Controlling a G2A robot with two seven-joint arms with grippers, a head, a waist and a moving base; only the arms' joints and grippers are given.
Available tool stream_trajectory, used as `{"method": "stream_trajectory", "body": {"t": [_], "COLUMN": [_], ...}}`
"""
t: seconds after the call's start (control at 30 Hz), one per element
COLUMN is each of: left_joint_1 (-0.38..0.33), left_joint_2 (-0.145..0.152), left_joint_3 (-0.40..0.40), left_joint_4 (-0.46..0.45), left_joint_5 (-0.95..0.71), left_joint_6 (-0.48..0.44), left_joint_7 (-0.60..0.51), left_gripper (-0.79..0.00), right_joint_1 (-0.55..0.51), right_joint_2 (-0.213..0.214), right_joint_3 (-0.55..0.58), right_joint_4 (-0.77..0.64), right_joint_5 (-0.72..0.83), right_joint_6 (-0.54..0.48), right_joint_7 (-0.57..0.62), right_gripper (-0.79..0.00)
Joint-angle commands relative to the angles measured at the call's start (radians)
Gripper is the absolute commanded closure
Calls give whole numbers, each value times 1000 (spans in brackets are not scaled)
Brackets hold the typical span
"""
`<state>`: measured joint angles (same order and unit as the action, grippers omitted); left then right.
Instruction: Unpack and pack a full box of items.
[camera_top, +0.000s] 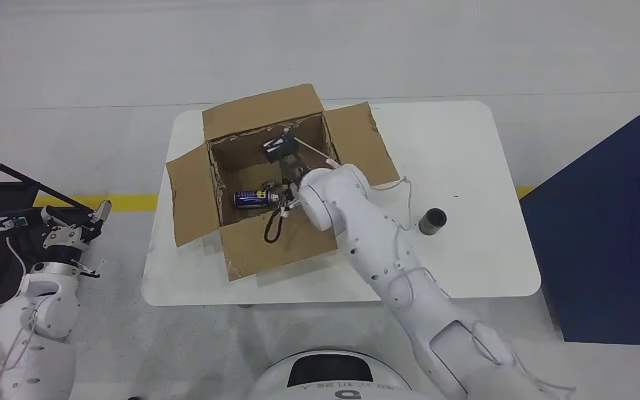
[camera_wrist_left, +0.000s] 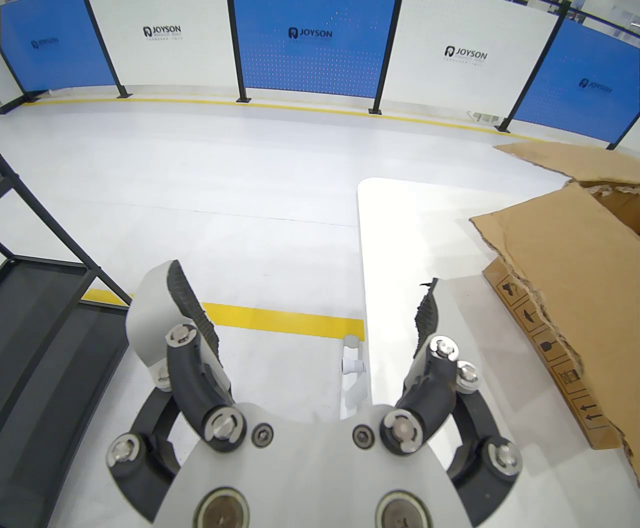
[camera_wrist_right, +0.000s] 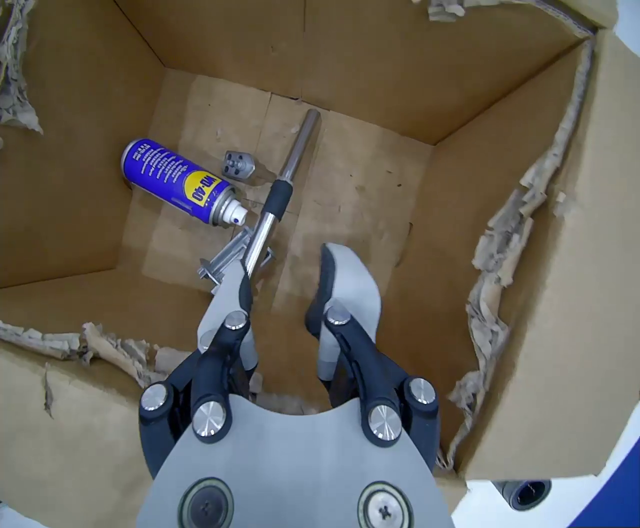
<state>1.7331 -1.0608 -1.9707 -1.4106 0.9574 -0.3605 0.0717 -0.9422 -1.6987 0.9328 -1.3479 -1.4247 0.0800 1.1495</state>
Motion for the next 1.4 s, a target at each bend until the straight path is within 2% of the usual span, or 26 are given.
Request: {"method": "stream_trajectory", "body": {"t": [0.0, 0.2, 0.4, 0.47, 0.57, 0.83, 0.87, 0.93, 0.97, 1.0, 1.37], "left_joint_1": [0, 0, 0, 0, 0, 0, 0, 0, 0, 0, 0], "left_joint_2": [0, 0, 0, 0, 0, 0, 0, 0, 0, 0, 0], "left_joint_3": [0, 0, 0, 0, 0, 0, 0, 0, 0, 0, 0], "left_joint_4": [0, 0, 0, 0, 0, 0, 0, 0, 0, 0, 0], "left_joint_5": [0, 0, 0, 0, 0, 0, 0, 0, 0, 0, 0], "left_joint_6": [0, 0, 0, 0, 0, 0, 0, 0, 0, 0, 0], "left_joint_7": [0, 0, 0, 0, 0, 0, 0, 0, 0, 0, 0], "left_gripper": [-785, -785, -785, -785, -785, -785, -785, -785, -785, -785, -785], "right_joint_1": [43, 175, 275, 302, 336, 411, 418, 431, 437, 443, 481], "right_joint_2": [-10, -52, -92, -106, -127, -172, -177, -185, -189, -192, -190], "right_joint_3": [-5, -43, -71, -84, -96, -115, -117, -116, -116, -114, -57], "right_joint_4": [96, 333, 535, 593, 675, 846, 863, 892, 905, 915, 943], "right_joint_5": [46, 167, 266, 286, 328, 406, 411, 433, 440, 451, 562], "right_joint_6": [-3, 13, 26, 37, 41, 23, 21, 4, -3, -14, -110], "right_joint_7": [-41, -101, -133, -145, -149, -173, -175, -181, -185, -187, -233], "right_gripper": [-582, -548, -462, -413, -379, -323, -289, -163, -37, 0, 0]}}
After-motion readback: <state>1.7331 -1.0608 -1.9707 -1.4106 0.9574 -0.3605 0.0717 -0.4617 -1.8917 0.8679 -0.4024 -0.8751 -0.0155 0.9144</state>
